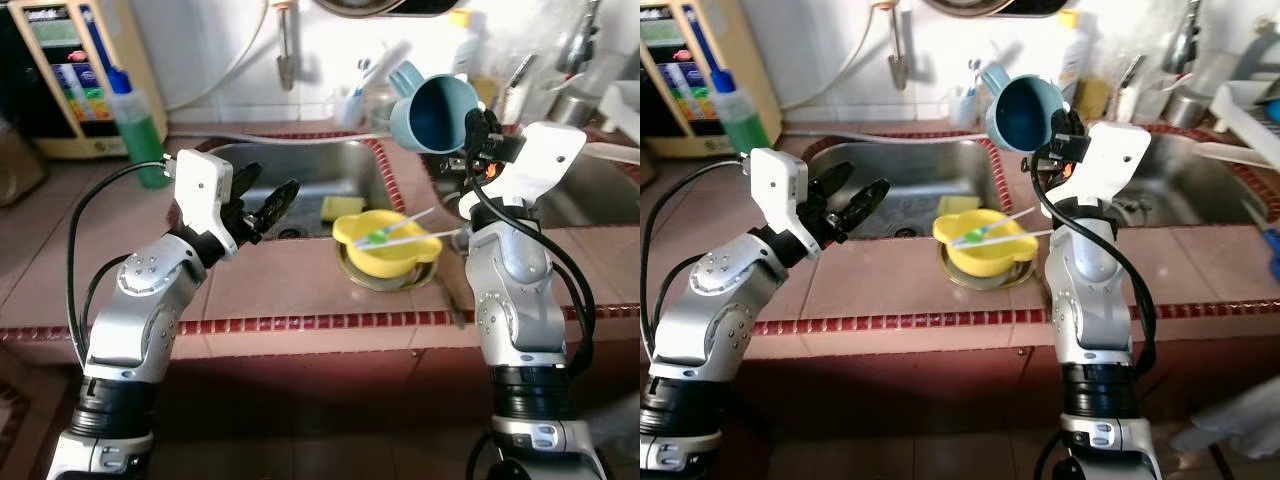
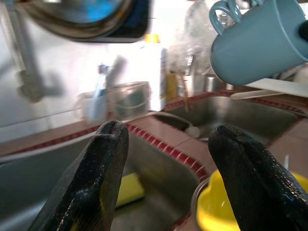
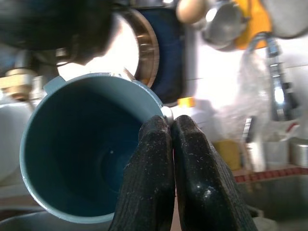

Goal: Kitchen organization

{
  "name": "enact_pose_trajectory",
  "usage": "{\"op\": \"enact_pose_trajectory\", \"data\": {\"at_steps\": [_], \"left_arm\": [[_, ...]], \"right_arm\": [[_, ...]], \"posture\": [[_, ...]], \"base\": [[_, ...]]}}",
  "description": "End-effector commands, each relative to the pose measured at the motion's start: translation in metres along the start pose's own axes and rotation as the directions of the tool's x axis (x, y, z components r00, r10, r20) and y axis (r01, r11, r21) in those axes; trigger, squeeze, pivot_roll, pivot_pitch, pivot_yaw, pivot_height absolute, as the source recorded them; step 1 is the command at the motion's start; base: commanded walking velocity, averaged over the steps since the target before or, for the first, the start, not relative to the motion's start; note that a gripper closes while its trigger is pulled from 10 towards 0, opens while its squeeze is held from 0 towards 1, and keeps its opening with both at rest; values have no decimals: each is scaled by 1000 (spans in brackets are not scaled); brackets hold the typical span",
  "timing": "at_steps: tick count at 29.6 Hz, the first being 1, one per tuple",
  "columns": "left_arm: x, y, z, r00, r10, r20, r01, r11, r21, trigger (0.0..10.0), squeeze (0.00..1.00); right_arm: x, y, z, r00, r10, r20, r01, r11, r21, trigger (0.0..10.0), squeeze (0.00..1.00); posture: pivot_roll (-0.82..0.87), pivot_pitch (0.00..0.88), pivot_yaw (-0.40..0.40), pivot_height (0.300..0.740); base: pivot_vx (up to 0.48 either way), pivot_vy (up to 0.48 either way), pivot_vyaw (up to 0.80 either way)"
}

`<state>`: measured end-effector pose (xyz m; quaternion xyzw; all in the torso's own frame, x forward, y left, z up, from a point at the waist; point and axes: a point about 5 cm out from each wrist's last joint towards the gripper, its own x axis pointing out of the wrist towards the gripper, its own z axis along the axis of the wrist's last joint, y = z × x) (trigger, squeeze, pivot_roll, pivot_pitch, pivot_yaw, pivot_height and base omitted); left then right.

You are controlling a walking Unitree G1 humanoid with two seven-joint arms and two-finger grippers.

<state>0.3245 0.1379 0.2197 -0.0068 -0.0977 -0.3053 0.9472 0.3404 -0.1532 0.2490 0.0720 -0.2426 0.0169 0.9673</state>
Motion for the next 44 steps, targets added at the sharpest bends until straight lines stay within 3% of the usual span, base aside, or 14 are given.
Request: {"op": "enact_pose_trajectory", "data": {"at_steps": [1, 7, 25, 29, 44], "left_arm": [[3, 0, 5, 1000, -18, 10, 18, 1000, 20, 10000, 0], [3, -1, 5, 1000, -20, 6, 20, 1000, 15, 10000, 0], [4, -3, 5, 1000, -20, 17, 20, 1000, 7, 10000, 0], [6, -7, 8, 998, -62, 20, 61, 998, 34, 10000, 0], [6, -22, 11, 987, -161, 14, 160, 985, 65, 10000, 0]], "right_arm": [[2, -1, 8, 1000, -10, 27, 10, 1000, 14, 10000, 0], [2, 0, 8, 1000, -9, 27, 9, 1000, 16, 10000, 0], [1, -1, 4, 1000, -13, -3, 13, 1000, 21, 10000, 0], [2, -13, -4, 996, -52, -71, 53, 999, 14, 10000, 0], [12, -47, -11, 978, -116, -175, 125, 992, 36, 10000, 0]], "posture": [[-84, 45, 56, 703], [-84, 46, 57, 703], [-88, 35, 46, 703], [-89, 32, 45, 703], [-88, 40, 48, 703]], "base": [[398, 0, 0], [397, 0, 0], [0, 0, 0], [0, 0, 0], [0, 0, 0]]}}
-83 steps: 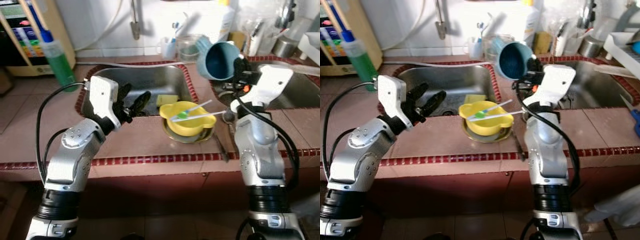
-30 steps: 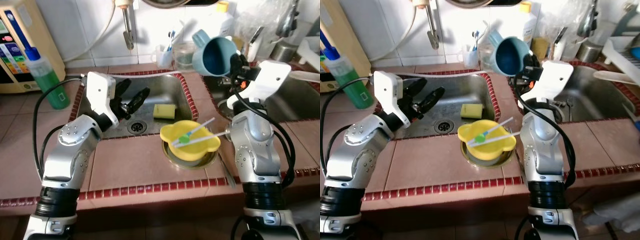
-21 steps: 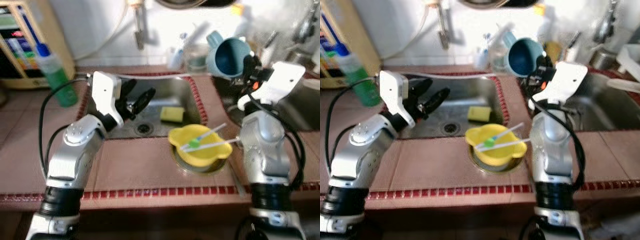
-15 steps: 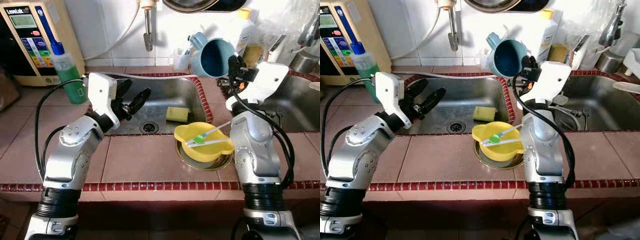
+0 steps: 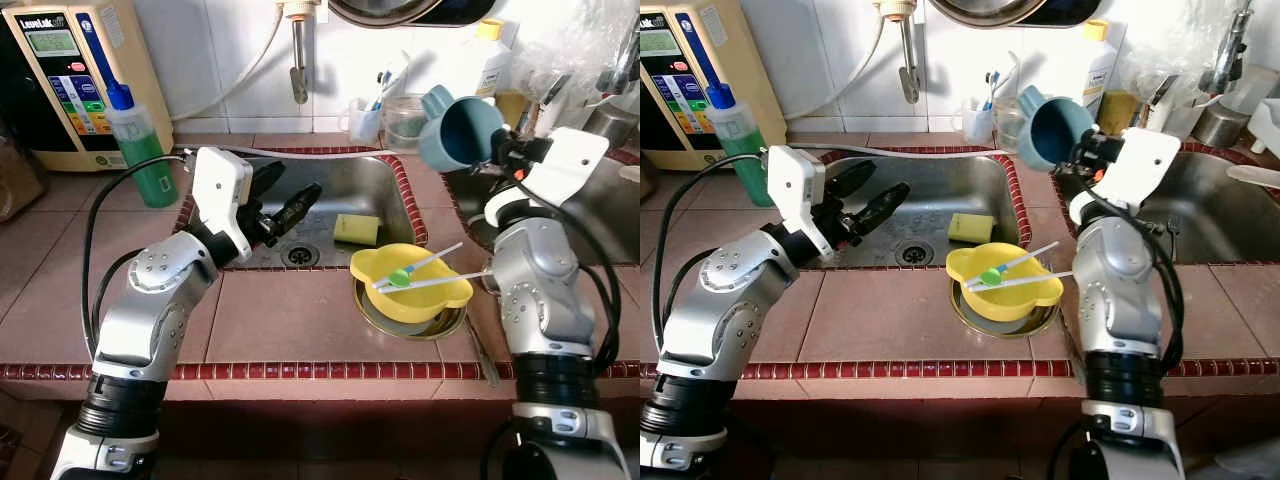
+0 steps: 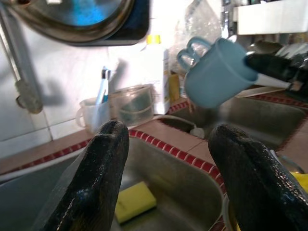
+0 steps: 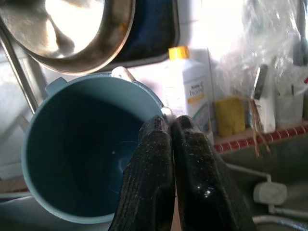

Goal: Kitchen organization

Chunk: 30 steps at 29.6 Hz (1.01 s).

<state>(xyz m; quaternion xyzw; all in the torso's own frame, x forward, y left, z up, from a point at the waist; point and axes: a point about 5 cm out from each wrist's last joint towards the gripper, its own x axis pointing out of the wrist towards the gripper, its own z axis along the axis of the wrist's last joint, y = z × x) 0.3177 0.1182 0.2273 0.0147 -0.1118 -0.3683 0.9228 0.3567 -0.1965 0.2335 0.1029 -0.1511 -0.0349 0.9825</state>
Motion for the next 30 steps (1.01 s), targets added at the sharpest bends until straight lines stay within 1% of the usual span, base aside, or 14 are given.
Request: {"op": "enact_pose_trajectory", "data": {"at_steps": [1, 2, 5, 6, 7, 9, 15, 17, 21, 24, 27, 29, 30], "left_arm": [[-1, -4, 4, 1000, -31, -1, 31, 999, 26, 10000, 0], [-1, -5, 4, 999, -39, -1, 39, 999, 26, 10000, 0], [-1, -8, 5, 999, -52, -2, 52, 998, 27, 10000, 0], [-2, -12, 6, 998, -70, -2, 70, 997, 28, 10000, 0], [-2, -12, 6, 998, -70, -2, 70, 997, 28, 10000, 0], [-2, -16, 7, 996, -87, -2, 87, 996, 31, 10000, 0], [-3, -20, 10, 994, -105, 4, 105, 994, 26, 10000, 0], [-3, -25, 12, 992, -126, 8, 126, 992, 24, 10000, 0], [-3, -30, 14, 989, -145, 7, 145, 989, 23, 10000, 0], [-4, -31, 14, 989, -148, 6, 148, 989, 23, 10000, 0], [-5, -33, 13, 988, -155, 1, 155, 988, 21, 10000, 0], [-6, -34, 14, 987, -160, -6, 160, 987, 16, 10000, 0], [-7, -35, 14, 987, -160, -7, 161, 987, 15, 10000, 0]], "right_arm": [[5, -1, 3, 1000, 12, -13, -12, 1000, 6, 10000, 0], [6, -1, 2, 1000, 17, -26, -17, 1000, 24, 10000, 0], [7, -1, 1, 998, 31, -50, -29, 999, 37, 10000, 0], [7, 1, -2, 995, 62, -79, -58, 997, 58, 10000, 0], [7, 1, -2, 995, 62, -79, -58, 997, 58, 10000, 0], [8, 3, -3, 988, 109, -108, -101, 992, 82, 10000, 0], [10, 2, -1, 980, 145, -135, -130, 985, 111, 10000, 0], [11, 1, -1, 974, 170, -150, -152, 981, 121, 10000, 0], [11, 0, -2, 963, 203, -175, -180, 974, 138, 10000, 0], [11, 0, -3, 961, 209, -181, -185, 972, 141, 10000, 0], [10, -1, -6, 948, 236, -211, -205, 966, 160, 10000, 0], [9, -1, -11, 927, 282, -246, -234, 950, 207, 10000, 0], [9, -1, -11, 923, 294, -247, -242, 945, 219, 10000, 0]], "posture": [[-87, 42, 49, 703], [-87, 42, 49, 703], [-84, 51, 50, 703], [-84, 51, 50, 703], [-84, 51, 50, 703], [-83, 63, 47, 703], [-86, 75, 44, 703], [-86, 87, 41, 703], [-85, 96, 40, 703], [-85, 96, 40, 703], [-84, 111, 37, 703], [-80, 124, 38, 703], [-79, 125, 37, 703]], "base": [[0, 0, 0], [0, 0, 0], [0, 0, 0], [0, 0, 0], [0, 0, 0], [0, 0, 0], [0, 0, 0], [0, 0, 0], [0, 0, 0], [0, 0, 0], [0, 0, 0], [0, 0, 0], [0, 0, 0]]}}
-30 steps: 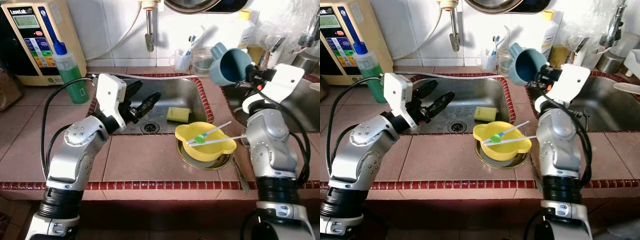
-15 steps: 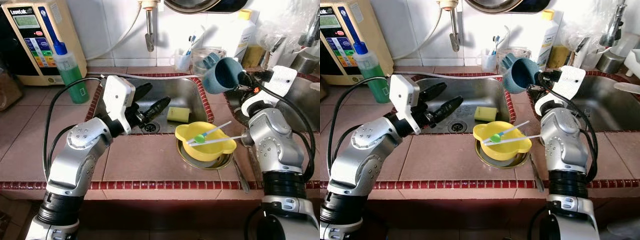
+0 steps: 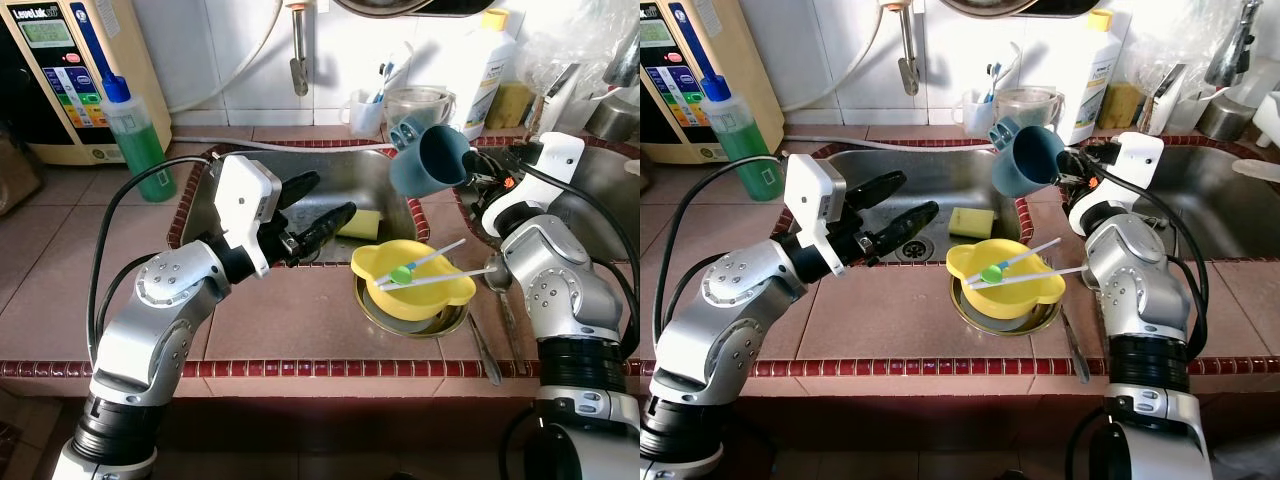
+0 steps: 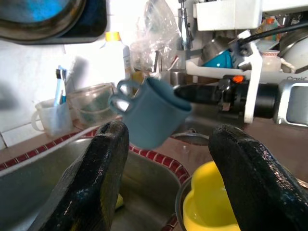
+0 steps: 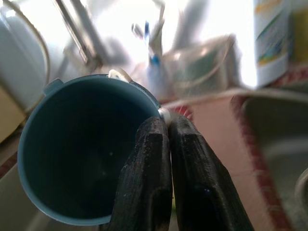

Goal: Kitchen organization

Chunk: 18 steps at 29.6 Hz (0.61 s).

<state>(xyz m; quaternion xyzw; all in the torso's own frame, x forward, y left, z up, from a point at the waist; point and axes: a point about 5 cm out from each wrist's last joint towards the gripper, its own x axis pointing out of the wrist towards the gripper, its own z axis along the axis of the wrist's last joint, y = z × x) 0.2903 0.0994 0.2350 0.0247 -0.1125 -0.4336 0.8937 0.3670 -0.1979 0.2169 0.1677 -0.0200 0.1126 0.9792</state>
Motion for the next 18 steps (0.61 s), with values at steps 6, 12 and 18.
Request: {"op": "enact_pose_trajectory", "data": {"at_steps": [6, 12, 18], "left_arm": [[-2, -4, 2, 1000, -14, -15, 14, 1000, 5, 10000, 0], [-4, -5, 3, 1000, -12, -18, 12, 1000, -1, 10000, 0], [-3, -6, 5, 1000, -16, -15, 16, 1000, -4, 10000, 0]], "right_arm": [[6, 3, 6, 995, 90, -32, -90, 996, 6, 10000, 0], [5, 4, 4, 987, 149, -64, -148, 989, 26, 10000, 0], [5, 6, 6, 978, 196, -68, -193, 980, 50, 10000, 0]], "posture": [[-77, 129, 37, 703], [-69, 140, 39, 703], [-69, 140, 42, 703]], "base": [[0, 0, 0], [0, 0, 0], [0, 0, 0]]}}
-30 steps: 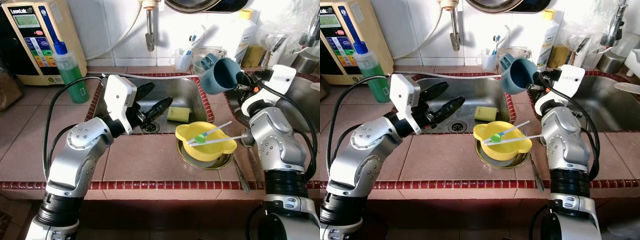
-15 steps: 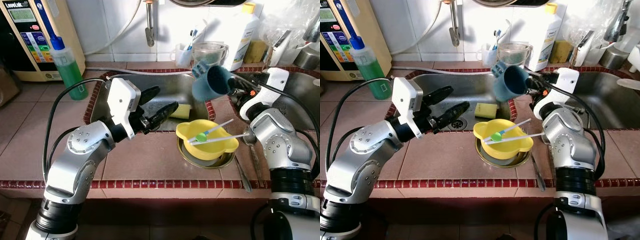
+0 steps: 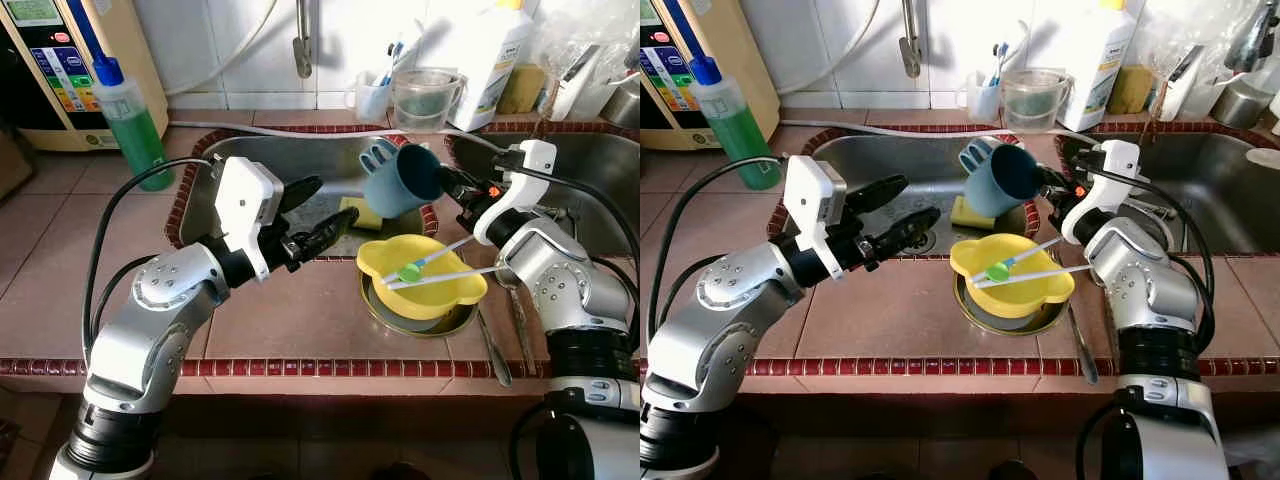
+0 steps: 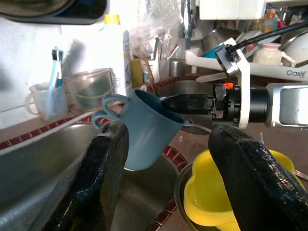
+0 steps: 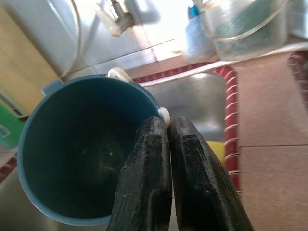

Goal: Kitchen organization

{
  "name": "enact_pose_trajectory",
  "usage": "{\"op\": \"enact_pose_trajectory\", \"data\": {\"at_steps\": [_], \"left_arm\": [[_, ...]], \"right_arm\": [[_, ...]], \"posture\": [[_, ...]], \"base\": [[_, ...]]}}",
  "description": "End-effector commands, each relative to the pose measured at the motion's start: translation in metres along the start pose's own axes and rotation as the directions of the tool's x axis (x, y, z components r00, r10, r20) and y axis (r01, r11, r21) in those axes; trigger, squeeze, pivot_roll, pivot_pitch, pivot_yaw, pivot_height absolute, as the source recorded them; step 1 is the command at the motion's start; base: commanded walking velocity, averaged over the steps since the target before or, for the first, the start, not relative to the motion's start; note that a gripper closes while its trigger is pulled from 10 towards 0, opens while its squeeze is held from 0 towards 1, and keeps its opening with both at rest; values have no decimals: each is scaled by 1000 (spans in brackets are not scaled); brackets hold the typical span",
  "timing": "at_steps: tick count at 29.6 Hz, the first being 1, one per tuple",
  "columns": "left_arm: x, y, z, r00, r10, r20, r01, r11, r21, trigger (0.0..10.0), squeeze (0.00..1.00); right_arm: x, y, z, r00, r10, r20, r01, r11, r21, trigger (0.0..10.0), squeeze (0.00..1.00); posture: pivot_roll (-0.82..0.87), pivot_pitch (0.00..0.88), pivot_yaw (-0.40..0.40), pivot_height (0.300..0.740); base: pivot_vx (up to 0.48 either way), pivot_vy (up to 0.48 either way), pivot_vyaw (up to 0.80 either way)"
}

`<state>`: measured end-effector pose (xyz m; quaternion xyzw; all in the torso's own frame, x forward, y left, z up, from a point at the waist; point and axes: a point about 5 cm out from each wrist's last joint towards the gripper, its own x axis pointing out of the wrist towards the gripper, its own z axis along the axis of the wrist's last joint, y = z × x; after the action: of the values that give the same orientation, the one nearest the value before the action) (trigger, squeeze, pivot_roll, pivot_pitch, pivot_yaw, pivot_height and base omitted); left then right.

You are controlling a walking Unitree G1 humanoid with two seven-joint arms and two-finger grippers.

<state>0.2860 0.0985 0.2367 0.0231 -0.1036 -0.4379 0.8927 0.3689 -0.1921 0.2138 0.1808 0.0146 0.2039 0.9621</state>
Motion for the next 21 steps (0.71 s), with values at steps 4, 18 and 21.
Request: {"op": "enact_pose_trajectory", "data": {"at_steps": [4, 18, 21], "left_arm": [[-1, -2, 2, 1000, -8, -3, 8, 1000, 10, 10000, 0], [-2, 2, 1, 1000, 1, -12, -1, 1000, 18, 10000, 0], [-2, 2, 1, 1000, 0, -11, 0, 1000, 17, 10000, 0]], "right_arm": [[1, 3, 11, 999, 39, 22, -39, 999, -2, 10000, 0], [-2, 1, 10, 997, 76, 7, -77, 994, 75, 10000, 0], [-2, 1, 11, 997, 79, 10, -80, 993, 83, 10000, 1000]], "posture": [[-70, 137, 43, 703], [-72, 130, 42, 703], [-72, 128, 42, 703]], "base": [[0, 0, 0], [0, 0, 0], [0, 0, 0]]}}
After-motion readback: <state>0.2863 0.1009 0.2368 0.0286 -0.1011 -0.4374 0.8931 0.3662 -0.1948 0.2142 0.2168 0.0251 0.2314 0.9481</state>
